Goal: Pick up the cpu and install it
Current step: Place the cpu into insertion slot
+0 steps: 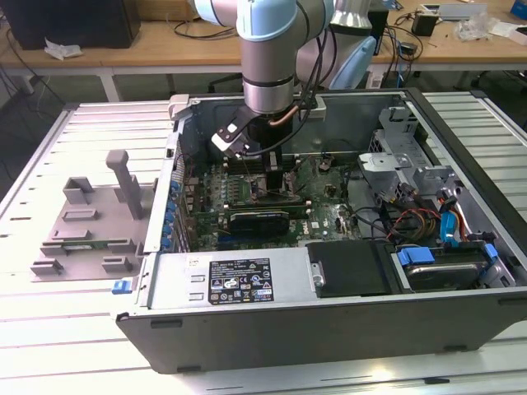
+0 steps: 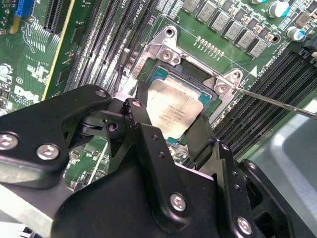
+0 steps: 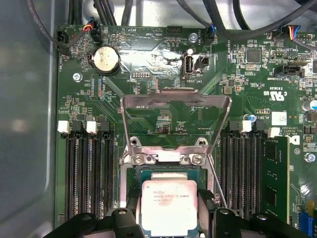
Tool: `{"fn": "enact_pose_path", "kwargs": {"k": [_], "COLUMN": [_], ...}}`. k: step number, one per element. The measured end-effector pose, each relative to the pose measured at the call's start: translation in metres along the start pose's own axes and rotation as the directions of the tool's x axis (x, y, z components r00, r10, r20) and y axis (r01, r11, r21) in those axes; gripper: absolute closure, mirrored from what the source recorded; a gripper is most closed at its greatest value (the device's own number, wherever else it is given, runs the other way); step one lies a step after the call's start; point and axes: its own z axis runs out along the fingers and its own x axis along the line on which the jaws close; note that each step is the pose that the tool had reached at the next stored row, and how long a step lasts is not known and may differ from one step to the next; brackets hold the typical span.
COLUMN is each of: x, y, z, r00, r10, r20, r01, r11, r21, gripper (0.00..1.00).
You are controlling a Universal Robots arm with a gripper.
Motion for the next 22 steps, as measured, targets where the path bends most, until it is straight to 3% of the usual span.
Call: {"fn": "enact_pose_path", "kwargs": {"k": [3,4,10,22], "x": [0.0000,0.0000,0.0002,0.0003], "y": [0.0000,0.0000,0.0000,0.0001], "z": [0.0001,0.0002,0.0004,-0.0021], "r00": [1.0000,1.0000,1.0000,1.0000], "r10": [0.000,0.000,0.000,0.000], "r20": [0.0000,0.0000,-0.0077,-0.0076], "r01": [0.000,0.000,0.000,0.000], "r11": [1.0000,1.0000,1.0000,1.0000], "r21": [0.0000,-0.0001,-0.0006,-0.0007], "gripper": [0.46,0.38,0.38,0.38]}}
